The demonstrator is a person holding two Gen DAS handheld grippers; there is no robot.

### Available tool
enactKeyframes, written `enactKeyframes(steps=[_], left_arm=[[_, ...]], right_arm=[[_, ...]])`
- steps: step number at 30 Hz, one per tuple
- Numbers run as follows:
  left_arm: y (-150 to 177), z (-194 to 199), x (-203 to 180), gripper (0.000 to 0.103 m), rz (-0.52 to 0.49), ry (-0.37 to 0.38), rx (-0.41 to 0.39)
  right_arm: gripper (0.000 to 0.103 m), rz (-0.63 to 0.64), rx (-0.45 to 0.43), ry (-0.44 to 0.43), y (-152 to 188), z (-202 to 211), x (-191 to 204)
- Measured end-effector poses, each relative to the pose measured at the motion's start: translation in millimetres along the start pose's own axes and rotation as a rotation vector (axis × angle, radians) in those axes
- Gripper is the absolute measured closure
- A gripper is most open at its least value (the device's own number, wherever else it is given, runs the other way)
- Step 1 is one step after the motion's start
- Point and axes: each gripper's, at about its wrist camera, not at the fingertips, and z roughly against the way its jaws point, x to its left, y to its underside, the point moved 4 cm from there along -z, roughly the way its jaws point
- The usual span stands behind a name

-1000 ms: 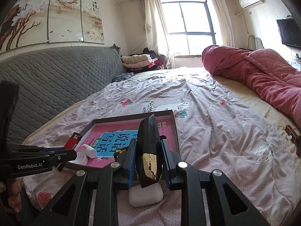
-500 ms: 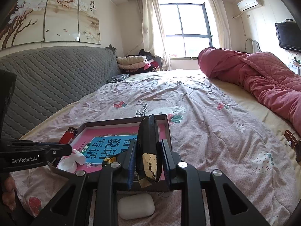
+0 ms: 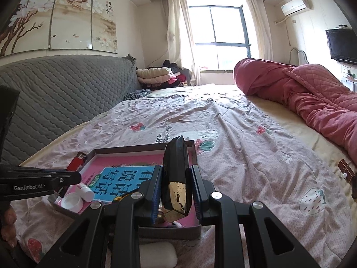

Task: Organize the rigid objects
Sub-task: 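Carry the lighter with the left gripper while the right gripper carries the black case over the tray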

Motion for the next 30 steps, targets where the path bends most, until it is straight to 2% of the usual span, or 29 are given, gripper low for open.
enactKeyframes(steps=[14, 22, 30], left_arm=[[-4, -29, -2, 0.080, -0.028, -0.025, 0.035], [13, -47, -12, 0.080, -0.050, -0.020, 0.083], [25, -56, -16, 0.080, -0.063, -0.011, 0.106]], right_arm=[[0.078, 0.009, 0.031, 0.003, 1, -13, -6], [0.078, 0.072, 0.118, 0.007, 15, -30, 5], [0.078, 0.077, 0.143, 0.015, 21, -35, 4]])
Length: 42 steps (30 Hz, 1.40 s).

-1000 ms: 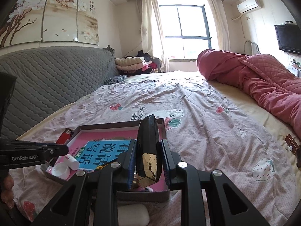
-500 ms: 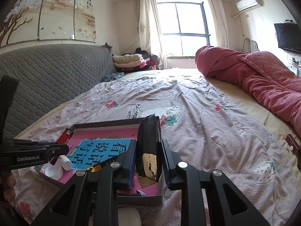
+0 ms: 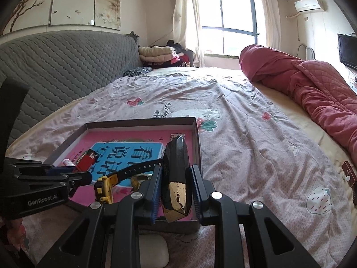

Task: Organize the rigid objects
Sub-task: 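Carry the lighter with the left gripper while the right gripper carries the black case over the tray, then lower the red lighter into the tray with the left gripper while the right gripper lowers the black case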

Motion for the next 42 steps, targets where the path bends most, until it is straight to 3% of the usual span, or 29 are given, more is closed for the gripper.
enactKeyframes(steps=[20, 42], left_arm=[[4, -11, 0, 0.080, -0.001, 0.002, 0.027], [4, -18, 1, 0.080, 0.005, 0.018, 0.033]], right_arm=[[0.078, 0.106, 0.082, 0.089, 11, -19, 11], [0.078, 0.050, 0.062, 0.045, 9, -14, 3]])
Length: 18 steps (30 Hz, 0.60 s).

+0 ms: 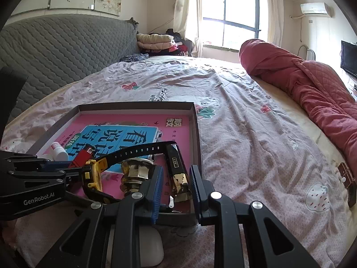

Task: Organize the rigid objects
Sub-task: 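Lower the red lighter into the tray with the left gripper while the right gripper lowers the black case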

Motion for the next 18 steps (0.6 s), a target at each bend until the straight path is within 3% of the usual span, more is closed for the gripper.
enactKeyframes(steps=[18], left_arm=[[-0.7, -1.3, -6.1, 0.079, -0.016, -0.033, -0.015]], right_arm=[[0.078, -0.028, 0.007, -0.019, 1.6, 0.8, -3.8]])
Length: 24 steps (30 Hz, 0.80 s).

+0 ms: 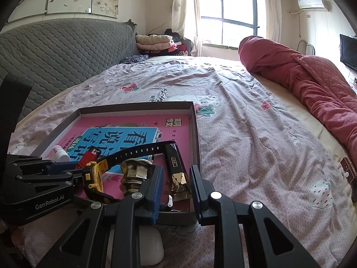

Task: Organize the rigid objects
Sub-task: 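Lower the red lighter into the tray with the left gripper while the right gripper lowers the black case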

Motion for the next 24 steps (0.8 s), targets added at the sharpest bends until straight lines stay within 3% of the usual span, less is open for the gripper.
enactKeyframes(steps=[24], left_arm=[[4, 3, 12, 0.078, 0.044, 0.025, 0.004]], right_arm=[[0.078, -0.015, 0.006, -0.015, 1, -1, 0]])
